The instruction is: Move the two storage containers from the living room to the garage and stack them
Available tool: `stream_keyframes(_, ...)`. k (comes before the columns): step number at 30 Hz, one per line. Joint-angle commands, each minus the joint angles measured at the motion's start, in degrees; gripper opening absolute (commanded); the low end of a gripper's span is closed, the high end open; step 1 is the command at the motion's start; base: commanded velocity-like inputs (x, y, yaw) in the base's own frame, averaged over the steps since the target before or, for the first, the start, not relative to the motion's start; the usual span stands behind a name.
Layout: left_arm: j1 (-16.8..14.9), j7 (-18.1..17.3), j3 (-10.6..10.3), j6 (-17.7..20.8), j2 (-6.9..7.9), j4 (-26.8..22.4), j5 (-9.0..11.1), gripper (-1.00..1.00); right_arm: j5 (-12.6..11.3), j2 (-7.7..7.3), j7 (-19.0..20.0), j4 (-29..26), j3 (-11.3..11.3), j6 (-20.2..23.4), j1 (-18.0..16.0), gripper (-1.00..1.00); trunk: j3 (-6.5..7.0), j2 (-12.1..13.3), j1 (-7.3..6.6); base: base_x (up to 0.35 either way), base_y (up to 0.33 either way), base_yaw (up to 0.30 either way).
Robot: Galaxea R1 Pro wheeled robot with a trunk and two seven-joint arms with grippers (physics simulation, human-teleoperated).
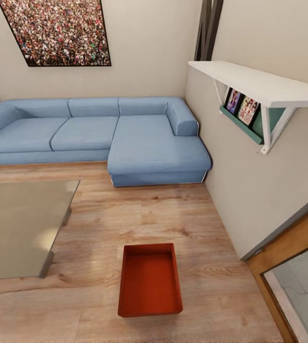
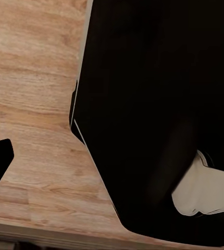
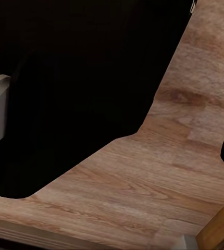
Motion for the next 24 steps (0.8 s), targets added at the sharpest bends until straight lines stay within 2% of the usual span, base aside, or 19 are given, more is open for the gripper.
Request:
stream_keyframes(1, -0.02, -0.05, 0.12, 0.02, 0.01, 0.00, 0.32, 1.00, -0.06, 0.00, -0.01, 0.15, 0.44, -0.30, -0.06, 1.00, -0.14, -0.04, 0.00, 0.000, 0.000, 0.000)
stream_keyframes(24, -0.02, -0.05, 0.05, 0.02, -0.18, 0.00, 0.17, 1.00, -0.06, -0.07, -0.01, 0.15, 0.44, -0.30, -0.06, 1.00, -2.23, -0.04, 0.00, 0.000, 0.000, 0.000)
